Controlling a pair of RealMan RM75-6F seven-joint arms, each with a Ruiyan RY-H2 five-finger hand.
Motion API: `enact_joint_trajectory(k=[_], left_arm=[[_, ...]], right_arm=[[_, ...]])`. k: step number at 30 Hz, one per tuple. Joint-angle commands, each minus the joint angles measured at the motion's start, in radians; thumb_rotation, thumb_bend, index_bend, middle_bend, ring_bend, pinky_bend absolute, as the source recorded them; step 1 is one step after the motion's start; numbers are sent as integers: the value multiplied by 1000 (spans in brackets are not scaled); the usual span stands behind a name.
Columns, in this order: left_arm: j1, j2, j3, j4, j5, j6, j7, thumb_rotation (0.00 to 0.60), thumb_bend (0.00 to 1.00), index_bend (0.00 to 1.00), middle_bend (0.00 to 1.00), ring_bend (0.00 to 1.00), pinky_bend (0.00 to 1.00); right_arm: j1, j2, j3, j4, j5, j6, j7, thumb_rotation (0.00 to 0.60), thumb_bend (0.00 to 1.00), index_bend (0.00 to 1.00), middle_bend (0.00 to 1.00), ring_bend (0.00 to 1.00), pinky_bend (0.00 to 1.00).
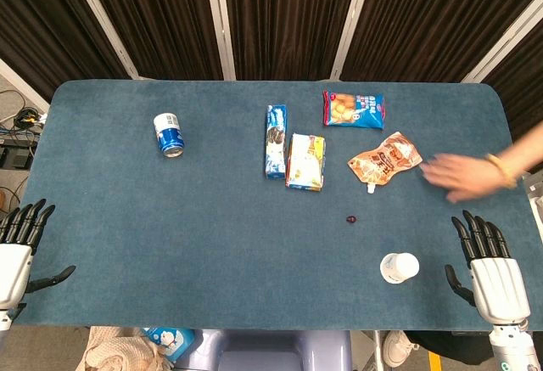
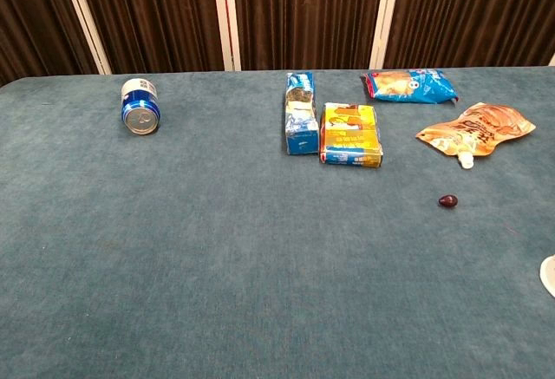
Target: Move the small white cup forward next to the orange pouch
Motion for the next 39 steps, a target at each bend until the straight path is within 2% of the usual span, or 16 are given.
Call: enact_joint_trajectory(k=[1, 8, 12, 18, 24, 30, 39], left_arm=[[0, 0, 0, 0, 0, 0, 0, 600, 15, 0, 0, 0, 0], [1, 1, 0, -1, 0, 1, 0, 600, 14, 0, 0, 0, 0], [1, 0, 0, 1, 0, 1, -1, 600, 15, 0, 0, 0, 0], [-4, 0, -2, 2, -8, -11, -3, 600, 15, 0, 0, 0, 0], [-6, 2, -3, -1, -16, -19, -8, 600, 15, 0, 0, 0, 0], [-8, 3, -2, -5, -14, -23, -1, 600, 15, 0, 0, 0, 0], [-10, 1, 1, -6, -11, -25, 5, 600, 14, 0, 0, 0, 0]], right_arm=[[0, 0, 0, 0, 0, 0, 0, 600, 397, 0, 0, 0, 87], [-1, 6, -9, -8, -10, -3, 3, 600, 398, 0, 0, 0, 87], [1, 31, -33, -36, -26, -29, 7, 600, 397, 0, 0, 0, 87], [22, 70, -83, -121, -10, -141, -2, 600, 397, 0, 0, 2, 156], [55, 91, -105, -182, 64, -269, -38, 600, 397, 0, 0, 53, 169], [84, 62, -98, -179, 123, -338, -136, 600, 397, 0, 9, 72, 172], [111, -1, -74, -155, 207, -381, -237, 600, 397, 0, 17, 83, 189]])
